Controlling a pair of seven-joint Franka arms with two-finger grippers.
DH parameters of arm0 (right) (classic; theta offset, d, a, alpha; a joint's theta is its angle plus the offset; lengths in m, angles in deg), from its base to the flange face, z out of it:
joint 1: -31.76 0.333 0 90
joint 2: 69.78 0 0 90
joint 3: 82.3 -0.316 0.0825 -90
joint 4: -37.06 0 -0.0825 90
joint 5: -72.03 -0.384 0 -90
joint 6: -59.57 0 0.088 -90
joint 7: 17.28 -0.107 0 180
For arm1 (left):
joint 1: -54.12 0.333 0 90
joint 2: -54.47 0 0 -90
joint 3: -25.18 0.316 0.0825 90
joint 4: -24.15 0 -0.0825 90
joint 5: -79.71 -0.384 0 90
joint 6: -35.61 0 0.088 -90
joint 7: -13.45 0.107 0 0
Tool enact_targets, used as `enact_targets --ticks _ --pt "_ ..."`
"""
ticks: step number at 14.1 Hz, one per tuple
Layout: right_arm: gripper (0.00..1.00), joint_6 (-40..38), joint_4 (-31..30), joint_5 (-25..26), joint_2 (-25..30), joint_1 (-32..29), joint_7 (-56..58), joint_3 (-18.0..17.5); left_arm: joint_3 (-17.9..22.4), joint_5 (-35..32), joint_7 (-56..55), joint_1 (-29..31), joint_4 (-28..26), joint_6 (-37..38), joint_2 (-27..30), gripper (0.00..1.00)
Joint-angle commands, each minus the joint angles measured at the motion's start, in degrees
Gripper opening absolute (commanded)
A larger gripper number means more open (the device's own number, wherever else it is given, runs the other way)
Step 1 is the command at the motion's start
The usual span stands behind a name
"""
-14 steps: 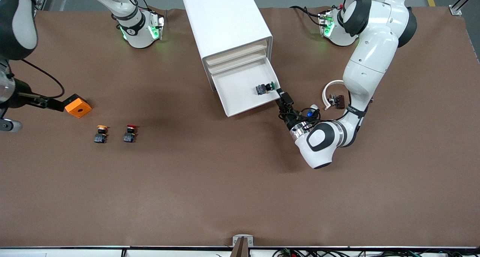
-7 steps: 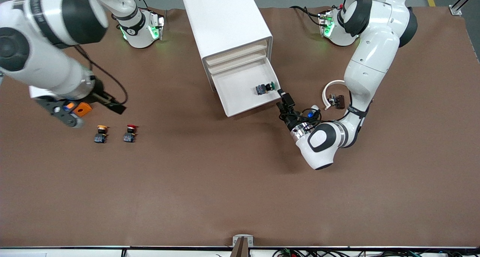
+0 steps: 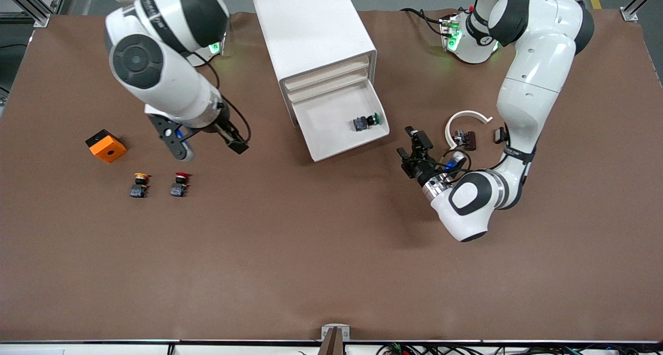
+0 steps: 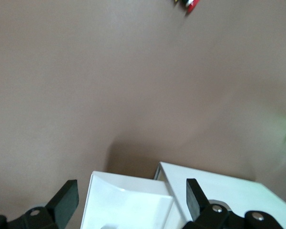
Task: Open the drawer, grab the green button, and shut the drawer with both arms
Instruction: 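Reach the right gripper into the drawer while the left gripper withdraws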
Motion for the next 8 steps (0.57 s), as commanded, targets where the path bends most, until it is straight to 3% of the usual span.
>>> enact_targets --ticks 1,5,8 --pt "1.00 2.7 1.3 -1.5 -3.0 4.7 -9.6 0.8 -2.3 -6.0 11.8 2.6 -3.7 -0.1 4.1 1.00" --pt "1.00 8.0 1.3 -2.2 -6.4 11.3 -20.0 0.8 -5.1 -18.0 35.4 6.5 -5.8 -3.5 8.6 1.00" --pt "1.00 9.8 1.3 -1.7 -8.4 15.4 -24.6 0.8 -5.1 -22.9 52.2 8.1 -13.1 -12.6 16.5 1.00"
